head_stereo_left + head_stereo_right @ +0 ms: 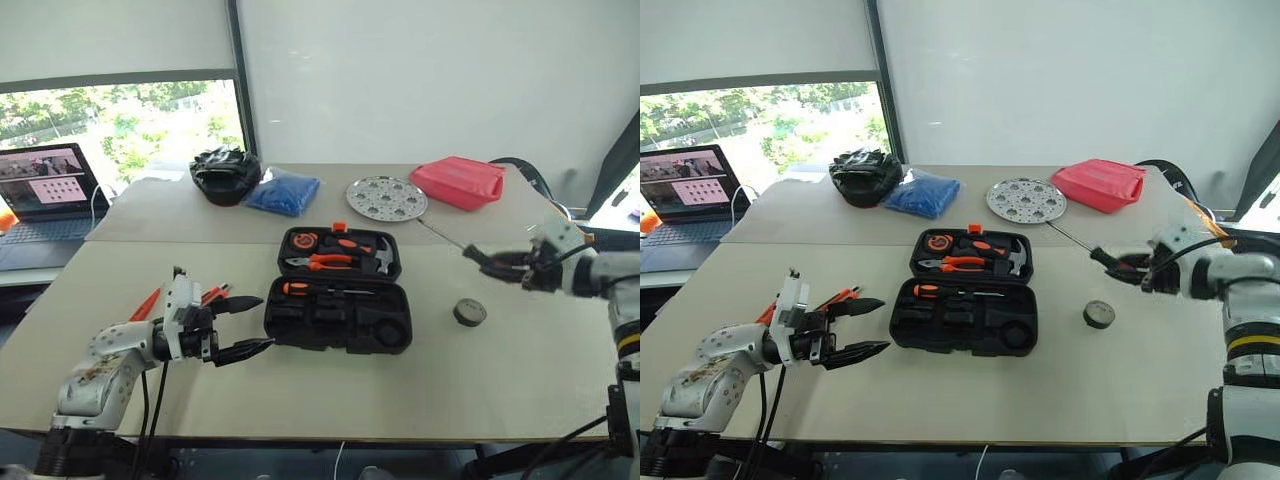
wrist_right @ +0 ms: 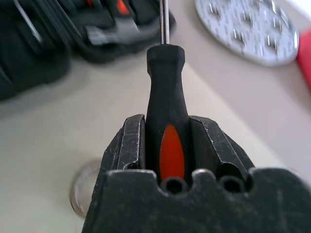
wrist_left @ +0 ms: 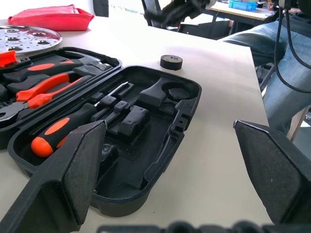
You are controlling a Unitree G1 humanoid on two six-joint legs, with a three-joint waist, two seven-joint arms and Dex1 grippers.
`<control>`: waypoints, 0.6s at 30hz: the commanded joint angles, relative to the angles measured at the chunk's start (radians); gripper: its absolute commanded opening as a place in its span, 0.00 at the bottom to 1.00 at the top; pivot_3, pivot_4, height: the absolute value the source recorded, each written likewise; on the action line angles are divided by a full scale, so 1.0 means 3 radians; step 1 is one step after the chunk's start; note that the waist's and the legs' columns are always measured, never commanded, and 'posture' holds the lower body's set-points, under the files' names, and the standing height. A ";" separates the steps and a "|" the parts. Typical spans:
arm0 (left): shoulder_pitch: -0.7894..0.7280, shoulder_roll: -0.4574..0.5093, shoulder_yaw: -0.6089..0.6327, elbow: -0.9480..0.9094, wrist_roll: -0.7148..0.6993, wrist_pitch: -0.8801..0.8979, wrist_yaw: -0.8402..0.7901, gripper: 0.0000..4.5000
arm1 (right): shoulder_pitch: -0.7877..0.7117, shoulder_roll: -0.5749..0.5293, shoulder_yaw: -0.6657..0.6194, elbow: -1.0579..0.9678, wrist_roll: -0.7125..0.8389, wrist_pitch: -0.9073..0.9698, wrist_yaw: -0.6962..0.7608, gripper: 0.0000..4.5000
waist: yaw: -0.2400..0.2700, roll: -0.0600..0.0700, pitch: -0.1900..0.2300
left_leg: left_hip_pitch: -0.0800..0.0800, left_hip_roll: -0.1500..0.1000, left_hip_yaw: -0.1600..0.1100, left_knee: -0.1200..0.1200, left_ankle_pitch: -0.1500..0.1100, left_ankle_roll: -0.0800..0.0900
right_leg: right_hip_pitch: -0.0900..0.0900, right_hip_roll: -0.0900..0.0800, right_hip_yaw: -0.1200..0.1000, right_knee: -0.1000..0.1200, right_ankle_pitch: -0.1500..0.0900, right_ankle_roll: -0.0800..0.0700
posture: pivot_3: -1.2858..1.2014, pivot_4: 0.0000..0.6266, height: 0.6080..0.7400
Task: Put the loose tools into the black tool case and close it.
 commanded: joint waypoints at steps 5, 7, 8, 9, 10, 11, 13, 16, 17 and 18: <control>0.0082 0.0027 0.0095 0.0032 0.0017 -0.0100 0.0071 1.00 | 0.0139 0.0396 0.0820 -0.1811 -0.0107 0.1274 -0.0001 0.22 | 0.0018 0.0000 0.0000 | -0.0004 -0.0001 -0.0003 0.0004 0.0000 0.0000 | -0.0005 -0.0001 -0.0003 0.0005 0.0001 -0.0001 | 0.52 0.24 1.00; 0.0108 0.0024 0.0097 -0.0008 0.0005 -0.0087 0.0094 1.00 | 0.0118 0.0498 0.1008 -0.1919 -0.0201 0.1465 -0.0061 0.22 | 0.0046 0.0000 0.0000 | -0.0009 -0.0003 -0.0004 0.0006 0.0000 0.0000 | -0.0007 -0.0004 -0.0006 0.0003 0.0001 -0.0001 | 0.52 0.24 1.00; 0.0130 0.0020 0.0098 -0.0035 -0.0003 -0.0078 0.0109 1.00 | 0.0095 0.0559 0.1102 -0.1947 -0.0250 0.1536 -0.0089 0.22 | 0.0059 -0.0001 0.0001 | -0.0011 -0.0003 -0.0005 0.0007 0.0000 0.0000 | -0.0008 -0.0005 -0.0010 0.0002 0.0001 -0.0001 | 0.52 0.24 1.00; 0.0150 0.0019 0.0096 -0.0061 -0.0007 -0.0074 0.0119 1.00 | 0.0071 0.0613 0.1173 -0.1950 -0.0295 0.1583 -0.0122 0.22 | 0.0070 -0.0001 0.0001 | -0.0015 -0.0004 -0.0006 0.0008 0.0000 0.0000 | -0.0009 -0.0007 -0.0013 0.0001 0.0001 -0.0001 | 0.52 0.24 1.00; 0.0170 0.0016 0.0095 -0.0084 -0.0010 -0.0072 0.0132 1.00 | 0.0043 0.0665 0.1234 -0.1922 -0.0352 0.1621 -0.0166 0.22 | 0.0076 -0.0002 0.0000 | -0.0021 -0.0004 -0.0007 0.0009 0.0000 0.0000 | -0.0015 -0.0007 -0.0014 0.0000 0.0001 -0.0001 | 0.52 0.24 1.00; 0.0188 0.0016 0.0097 -0.0103 -0.0014 -0.0069 0.0144 1.00 | 0.0019 0.0700 0.1286 -0.1880 -0.0415 0.1603 -0.0198 0.22 | 0.0080 -0.0002 0.0000 | -0.0031 -0.0004 -0.0007 0.0011 0.0000 0.0000 | -0.0026 -0.0008 -0.0014 0.0003 0.0001 -0.0001 | 0.52 0.24 1.00; 0.0211 0.0019 0.0100 -0.0128 -0.0021 -0.0066 0.0160 1.00 | -0.0018 0.0727 0.1345 -0.1806 -0.0504 0.1577 -0.0247 0.22 | 0.0089 -0.0002 0.0000 | -0.0055 -0.0004 -0.0006 0.0015 0.0002 -0.0002 | -0.0056 -0.0007 -0.0013 0.0010 0.0005 -0.0004 | 0.52 0.24 1.00; 0.0253 0.0026 0.0119 -0.0165 -0.0033 -0.0063 0.0191 1.00 | -0.0070 0.0725 0.1379 -0.1684 -0.0578 0.1513 -0.0263 0.22 | 0.0096 -0.0003 0.0000 | -0.0059 -0.0004 -0.0006 0.0016 0.0003 -0.0004 | -0.0066 -0.0007 -0.0015 0.0024 0.0006 -0.0005 | 0.52 0.24 1.00; 0.0265 0.0028 0.0125 -0.0174 -0.0036 -0.0062 0.0198 1.00 | -0.0086 0.0735 0.1373 -0.1651 -0.0578 0.1500 -0.0265 0.22 | 0.0096 -0.0003 0.0000 | -0.0059 -0.0003 -0.0007 0.0016 0.0003 -0.0004 | -0.0065 -0.0006 -0.0015 0.0023 0.0006 -0.0006 | 0.52 0.24 1.00; 0.0280 0.0028 0.0128 -0.0188 -0.0039 -0.0061 0.0209 1.00 | -0.0100 0.0747 0.1362 -0.1624 -0.0573 0.1492 -0.0268 0.22 | 0.0095 -0.0003 0.0000 | -0.0058 -0.0003 -0.0007 0.0016 0.0003 -0.0004 | -0.0064 -0.0006 -0.0015 0.0023 0.0006 -0.0007 | 0.52 0.24 1.00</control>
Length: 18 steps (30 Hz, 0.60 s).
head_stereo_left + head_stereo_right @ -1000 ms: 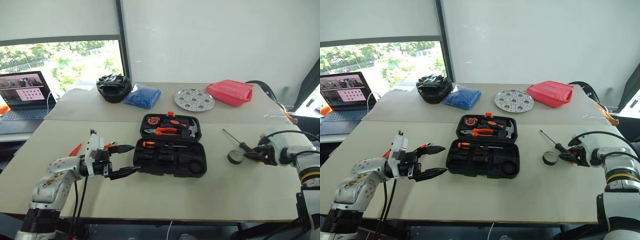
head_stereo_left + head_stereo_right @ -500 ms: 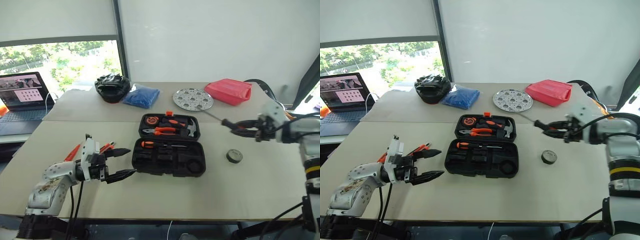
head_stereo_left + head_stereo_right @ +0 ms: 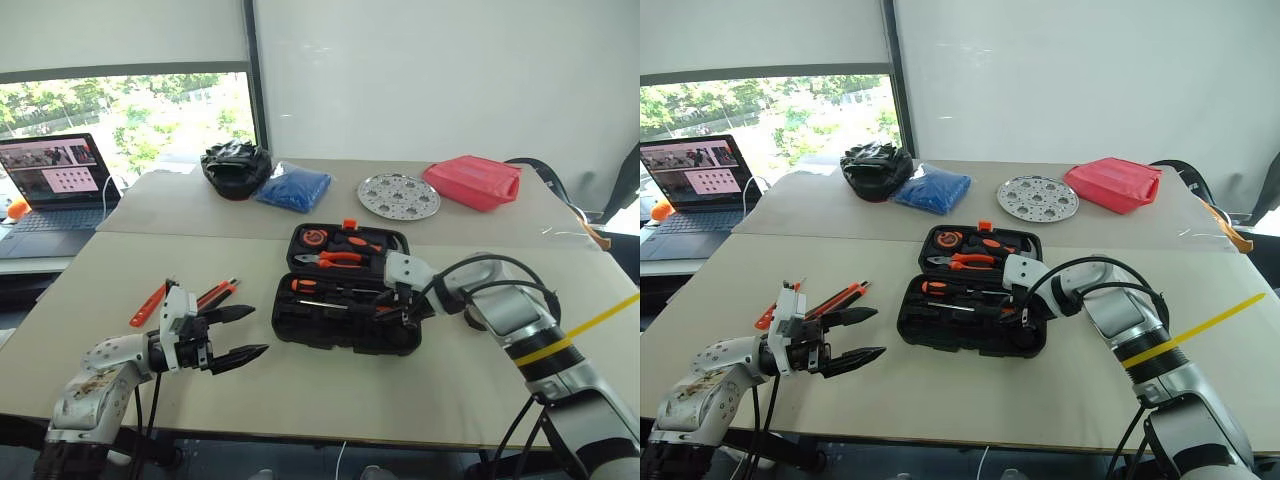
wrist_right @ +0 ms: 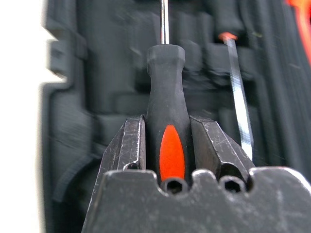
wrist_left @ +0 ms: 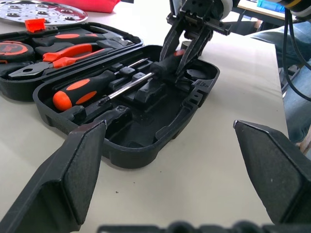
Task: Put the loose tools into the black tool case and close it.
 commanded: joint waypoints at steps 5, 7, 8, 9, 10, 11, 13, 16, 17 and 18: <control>0.0088 0.0026 0.0109 -0.0203 -0.0071 -0.0013 0.0057 1.00 | -0.0142 0.0037 -0.0075 0.0158 -0.0001 -0.0139 -0.0001 0.22 | -0.0005 0.0000 0.0000 | 0.0003 0.0000 0.0000 0.0001 0.0001 0.0000 | 0.0002 0.0001 0.0000 0.0001 0.0000 0.0000 | 0.52 0.24 1.00; 0.0099 0.0027 0.0110 -0.0220 -0.0076 -0.0012 0.0071 1.00 | -0.0164 0.0043 -0.0050 0.0273 -0.0047 -0.0231 -0.0016 0.22 | -0.0005 0.0000 0.0000 | 0.0003 0.0001 0.0000 0.0000 0.0001 0.0000 | 0.0002 0.0002 0.0000 0.0001 0.0000 0.0000 | 0.52 0.24 1.00; 0.0102 0.0028 0.0110 -0.0228 -0.0078 -0.0011 0.0077 1.00 | -0.0180 0.0054 -0.0043 0.0334 -0.0062 -0.0267 -0.0027 0.22 | -0.0006 0.0000 0.0000 | 0.0003 0.0001 0.0000 0.0000 0.0001 0.0000 | 0.0002 0.0002 0.0000 0.0001 0.0000 -0.0001 | 0.52 0.24 1.00; 0.0104 0.0028 0.0110 -0.0234 -0.0080 -0.0010 0.0084 1.00 | -0.0197 0.0066 -0.0039 0.0391 -0.0075 -0.0301 -0.0036 0.22 | -0.0008 0.0000 0.0000 | 0.0003 0.0001 0.0000 0.0000 0.0001 0.0000 | 0.0002 0.0002 0.0000 0.0001 0.0000 0.0000 | 0.52 0.24 1.00; 0.0107 0.0030 0.0108 -0.0243 -0.0082 -0.0009 0.0089 1.00 | -0.0217 0.0075 -0.0032 0.0445 -0.0093 -0.0336 -0.0043 0.22 | -0.0009 0.0000 0.0000 | 0.0003 0.0001 0.0000 0.0001 0.0001 0.0000 | 0.0002 0.0002 0.0000 0.0001 0.0000 -0.0001 | 0.52 0.24 1.00; 0.0109 0.0031 0.0106 -0.0249 -0.0083 -0.0009 0.0094 1.00 | -0.0234 0.0075 -0.0015 0.0489 -0.0121 -0.0381 -0.0040 0.22 | -0.0010 0.0000 0.0000 | 0.0004 0.0001 0.0000 0.0001 0.0001 0.0000 | 0.0003 0.0002 0.0000 0.0001 0.0000 -0.0001 | 0.52 0.24 1.00; 0.0114 0.0033 0.0104 -0.0261 -0.0085 -0.0007 0.0101 1.00 | -0.0262 0.0096 -0.0011 0.0569 -0.0153 -0.0441 -0.0072 0.22 | -0.0012 0.0000 0.0000 | 0.0004 0.0001 0.0000 0.0001 0.0001 0.0000 | 0.0003 0.0002 0.0000 0.0002 0.0000 -0.0001 | 0.52 0.24 1.00; 0.0118 0.0037 0.0099 -0.0273 -0.0085 -0.0002 0.0107 1.00 | -0.0286 0.0101 0.0024 0.0646 -0.0213 -0.0550 -0.0028 0.22 | -0.0013 0.0000 0.0000 | 0.0004 0.0001 0.0000 0.0000 0.0001 0.0000 | 0.0003 0.0002 0.0000 0.0002 0.0000 -0.0001 | 0.52 0.24 1.00; 0.0117 0.0037 0.0097 -0.0275 -0.0085 -0.0001 0.0110 1.00 | -0.0286 0.0092 0.0045 0.0666 -0.0242 -0.0597 -0.0002 0.22 | -0.0014 0.0000 0.0000 | 0.0004 0.0001 0.0000 0.0000 0.0001 0.0000 | 0.0002 0.0002 0.0000 0.0002 0.0000 -0.0001 | 0.52 0.24 1.00; 0.0115 0.0037 0.0096 -0.0275 -0.0085 -0.0001 0.0111 1.00 | -0.0285 0.0088 0.0057 0.0683 -0.0265 -0.0630 0.0013 0.22 | -0.0014 0.0000 0.0000 | 0.0004 0.0001 0.0000 0.0000 0.0001 0.0000 | 0.0002 0.0002 0.0000 0.0002 0.0000 -0.0001 | 0.52 0.24 1.00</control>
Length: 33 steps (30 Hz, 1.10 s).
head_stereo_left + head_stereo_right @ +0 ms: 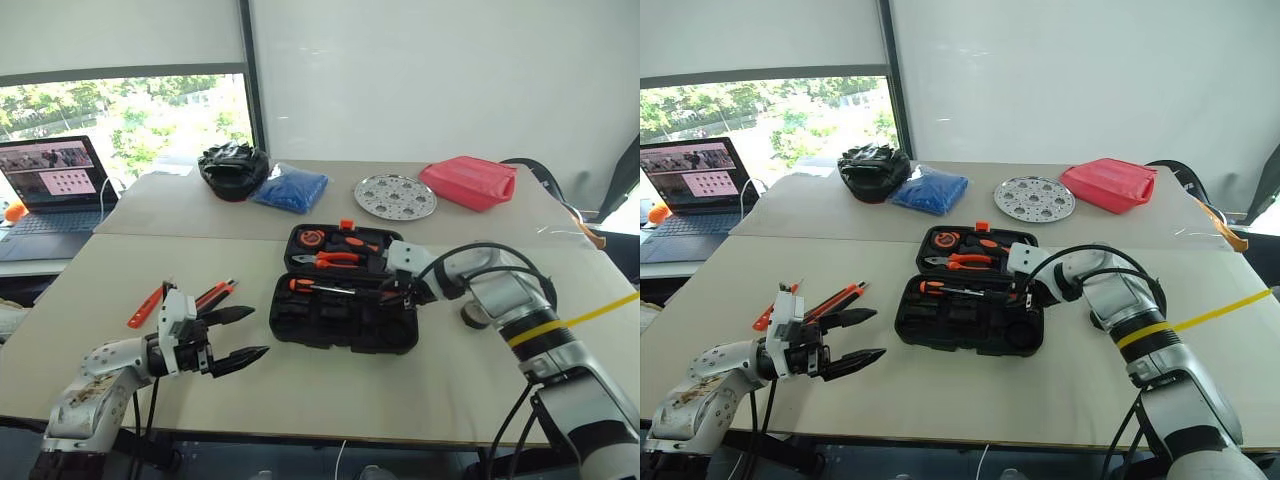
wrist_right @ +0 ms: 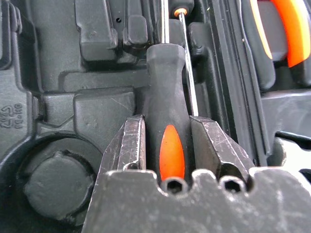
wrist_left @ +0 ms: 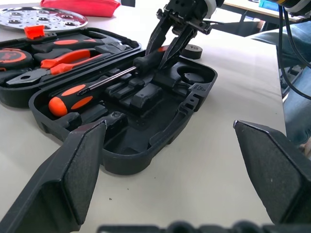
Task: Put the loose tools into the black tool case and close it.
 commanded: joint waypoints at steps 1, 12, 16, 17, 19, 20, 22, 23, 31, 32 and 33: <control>0.0000 0.0036 0.0064 -0.0092 -0.0046 -0.0011 0.0007 1.00 | -0.0071 -0.0037 0.0049 0.0046 -0.0116 -0.0179 0.0072 0.22 | -0.0001 0.0000 0.0000 | 0.0000 0.0000 0.0000 0.0000 0.0000 0.0000 | 0.0001 0.0000 0.0000 0.0000 0.0000 0.0000 | 0.52 0.24 1.00; -0.0045 0.0029 0.0054 -0.0034 -0.0022 -0.0034 0.0008 1.00 | -0.0130 -0.0014 0.0111 0.0290 -0.0277 -0.0412 0.0203 0.22 | -0.0015 0.0000 0.0000 | 0.0001 0.0000 -0.0001 0.0000 0.0000 0.0000 | 0.0002 0.0000 -0.0001 0.0000 0.0000 0.0000 | 0.52 0.24 1.00; -0.0047 0.0027 0.0060 -0.0028 -0.0013 -0.0046 0.0018 1.00 | -0.0132 0.0014 0.0065 0.0354 -0.0207 -0.0380 0.0246 0.45 | -0.0015 0.0000 0.0000 | 0.0002 0.0000 -0.0001 0.0000 0.0000 0.0000 | 0.0003 0.0000 -0.0001 0.0000 0.0000 0.0000 | 0.52 0.24 1.00; -0.0050 0.0029 0.0064 -0.0026 -0.0012 -0.0048 0.0020 1.00 | -0.0122 -0.0010 0.0068 0.0335 -0.0190 -0.0425 0.0303 0.50 | -0.0013 0.0000 0.0000 | 0.0002 0.0000 -0.0001 0.0000 0.0000 0.0000 | 0.0003 0.0000 -0.0001 0.0000 0.0000 0.0000 | 0.52 0.24 1.00; -0.0056 0.0038 0.0072 -0.0022 -0.0013 -0.0048 0.0021 1.00 | -0.0135 -0.0003 -0.0017 0.0332 -0.0098 -0.0601 0.0326 0.64 | -0.0007 0.0000 0.0000 | 0.0002 0.0000 -0.0001 0.0000 0.0000 0.0000 | 0.0003 0.0000 -0.0002 0.0000 0.0000 0.0000 | 0.52 0.24 1.00; -0.0055 0.0041 0.0076 -0.0023 -0.0014 -0.0048 0.0023 1.00 | -0.0146 0.0012 -0.0073 0.0328 -0.0040 -0.0660 0.0337 0.71 | -0.0008 0.0000 0.0000 | 0.0001 0.0000 -0.0002 -0.0001 0.0000 0.0000 | 0.0002 0.0000 -0.0003 -0.0001 0.0000 0.0000 | 0.52 0.24 1.00; -0.0048 0.0054 0.0088 -0.0022 -0.0017 -0.0046 0.0022 1.00 | -0.0191 0.0024 -0.0182 0.0288 0.0093 -0.0611 0.0454 0.78 | -0.0014 0.0000 0.0000 | 0.0000 0.0001 -0.0002 -0.0002 0.0000 0.0000 | 0.0002 0.0000 -0.0004 -0.0002 0.0000 0.0000 | 0.52 0.24 1.00; -0.0038 0.0062 0.0096 -0.0023 -0.0019 -0.0045 0.0020 1.00 | -0.0214 0.0017 -0.0232 0.0267 0.0172 -0.0588 0.0553 0.78 | -0.0018 0.0000 0.0000 | 0.0000 0.0001 -0.0002 -0.0002 0.0000 0.0000 | 0.0002 0.0000 -0.0004 -0.0002 0.0000 0.0000 | 0.52 0.24 1.00; -0.0011 0.0049 0.0111 -0.0031 -0.0016 -0.0063 0.0062 1.00 | -0.0262 0.0045 -0.0338 0.0242 0.0404 -0.0544 0.0810 0.73 | -0.0062 0.0000 0.0000 | 0.0002 0.0001 -0.0002 -0.0001 0.0000 0.0000 | 0.0002 0.0000 -0.0003 0.0001 0.0001 -0.0002 | 0.52 0.24 1.00; -0.0001 0.0043 0.0109 -0.0041 -0.0014 -0.0065 0.0071 1.00 | -0.0251 0.0081 -0.0338 0.0220 0.0421 -0.0507 0.0787 0.67 | -0.0063 0.0000 0.0000 | 0.0003 0.0001 -0.0002 -0.0001 0.0000 0.0000 | 0.0002 0.0000 -0.0003 0.0001 0.0001 -0.0002 | 0.52 0.24 1.00; 0.0013 0.0038 0.0107 -0.0052 -0.0012 -0.0069 0.0077 1.00 | -0.0233 0.0110 -0.0325 0.0206 0.0416 -0.0505 0.0760 0.65 | -0.0066 0.0000 0.0000 | 0.0003 0.0001 -0.0002 -0.0001 0.0000 0.0000 | 0.0002 0.0000 -0.0003 0.0002 0.0001 -0.0002 | 0.52 0.24 1.00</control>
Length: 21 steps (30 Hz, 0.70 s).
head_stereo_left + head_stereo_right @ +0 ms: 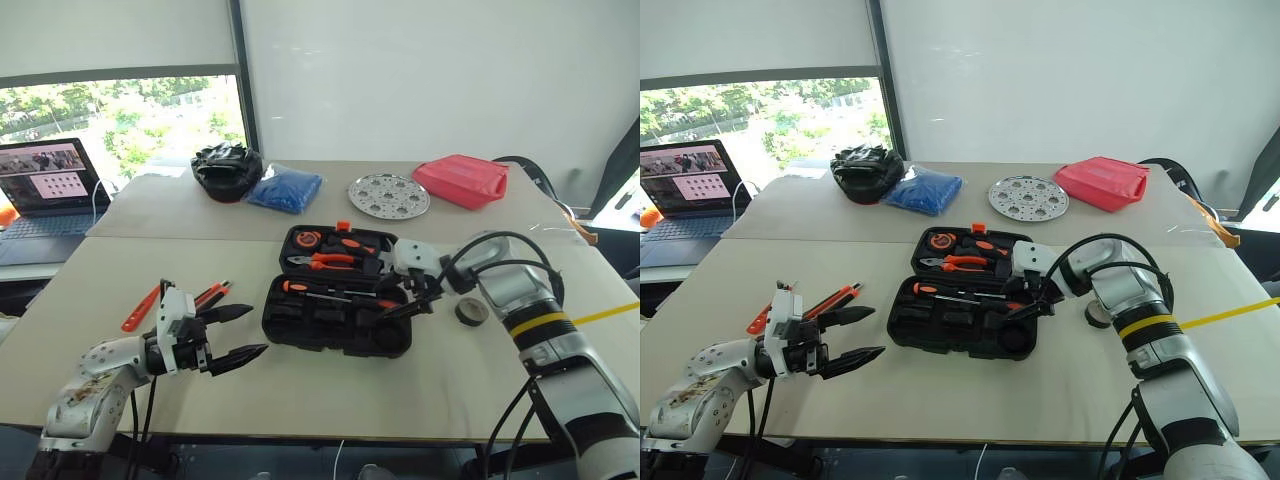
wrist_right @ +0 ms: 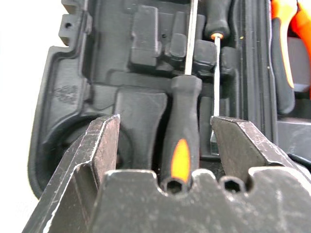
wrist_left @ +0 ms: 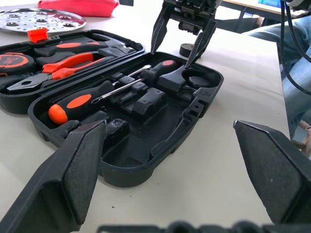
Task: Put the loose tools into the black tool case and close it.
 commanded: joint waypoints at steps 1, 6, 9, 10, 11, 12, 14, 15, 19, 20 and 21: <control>0.0031 0.0001 0.0085 -0.0068 -0.0014 -0.0068 0.0041 1.00 | -0.0066 0.0112 -0.0091 -0.0131 0.0071 0.0042 -0.0082 0.56 | -0.0006 0.0000 0.0000 | 0.0000 0.0000 0.0000 0.0000 0.0000 0.0000 | 0.0000 0.0000 0.0000 0.0000 0.0000 0.0000 | 0.52 0.24 1.00; 0.0086 0.0007 0.0093 -0.0114 -0.0020 -0.0071 0.0070 1.00 | -0.0033 0.0186 0.0010 0.0037 -0.0149 -0.0349 -0.0236 0.20 | 0.0001 0.0000 0.0000 | 0.0000 0.0000 0.0000 0.0000 0.0000 0.0000 | -0.0001 -0.0001 0.0000 0.0002 0.0000 0.0000 | 0.52 0.24 1.00; 0.0111 0.0015 0.0101 -0.0130 -0.0022 -0.0072 0.0084 1.00 | -0.0094 0.0275 0.0006 0.0177 -0.0182 -0.0442 -0.0343 0.01 | 0.0004 0.0000 0.0000 | 0.0000 -0.0001 0.0000 0.0000 0.0000 0.0000 | 0.0000 -0.0002 0.0000 0.0001 0.0000 0.0000 | 0.52 0.24 1.00; 0.0116 0.0015 0.0103 -0.0135 -0.0021 -0.0071 0.0088 1.00 | -0.0115 0.0289 0.0018 0.0223 -0.0213 -0.0476 -0.0373 0.01 | 0.0004 0.0000 0.0000 | 0.0000 -0.0001 0.0000 0.0000 0.0000 0.0000 | -0.0001 -0.0002 0.0000 0.0001 0.0000 0.0000 | 0.52 0.24 1.00; 0.0120 0.0014 0.0104 -0.0140 -0.0020 -0.0069 0.0094 1.00 | -0.0128 0.0296 0.0028 0.0258 -0.0236 -0.0506 -0.0382 0.01 | 0.0004 0.0000 0.0000 | -0.0001 -0.0001 0.0000 0.0000 0.0000 0.0000 | -0.0001 -0.0002 0.0000 0.0001 0.0000 0.0000 | 0.52 0.24 1.00; 0.0117 0.0015 0.0107 -0.0140 -0.0020 -0.0067 0.0095 1.00 | -0.0141 0.0303 0.0034 0.0289 -0.0253 -0.0528 -0.0386 0.01 | 0.0004 0.0000 0.0000 | 0.0000 -0.0001 0.0000 0.0000 0.0000 0.0000 | -0.0001 -0.0001 0.0000 0.0001 0.0000 0.0000 | 0.52 0.24 1.00; 0.0126 0.0019 0.0111 -0.0151 -0.0022 -0.0062 0.0099 1.00 | -0.0164 0.0328 0.0037 0.0345 -0.0283 -0.0563 -0.0418 0.01 | 0.0003 0.0000 0.0000 | 0.0000 -0.0001 0.0000 0.0000 0.0000 0.0000 | -0.0001 -0.0002 0.0000 0.0001 0.0000 0.0000 | 0.52 0.24 1.00; 0.0132 0.0021 0.0112 -0.0157 -0.0023 -0.0060 0.0100 1.00 | -0.0179 0.0352 0.0024 0.0374 -0.0289 -0.0559 -0.0458 0.01 | 0.0003 0.0000 0.0000 | 0.0000 -0.0001 0.0001 0.0000 0.0000 0.0000 | 0.0000 -0.0002 0.0000 0.0002 0.0000 0.0000 | 0.52 0.24 1.00; 0.0124 0.0018 0.0112 -0.0155 -0.0016 -0.0061 0.0117 1.00 | -0.0222 0.0372 0.0038 0.0491 -0.0333 -0.0599 -0.0484 0.01 | -0.0003 0.0000 0.0000 | 0.0003 0.0001 0.0000 0.0000 0.0001 -0.0002 | 0.0000 0.0000 0.0000 0.0003 0.0001 -0.0002 | 0.52 0.24 1.00; 0.0126 0.0016 0.0112 -0.0158 -0.0016 -0.0062 0.0120 1.00 | -0.0233 0.0369 0.0038 0.0510 -0.0341 -0.0607 -0.0480 0.01 | -0.0002 0.0000 0.0000 | 0.0003 0.0001 0.0000 -0.0001 0.0001 -0.0002 | 0.0000 0.0000 -0.0001 0.0003 0.0001 -0.0002 | 0.52 0.24 1.00; 0.0124 0.0014 0.0110 -0.0158 -0.0016 -0.0062 0.0122 1.00 | -0.0244 0.0369 0.0038 0.0530 -0.0345 -0.0617 -0.0478 0.01 | -0.0002 0.0000 0.0000 | 0.0003 0.0001 0.0000 -0.0001 0.0001 -0.0002 | -0.0001 -0.0001 0.0000 0.0003 0.0001 -0.0003 | 0.52 0.24 1.00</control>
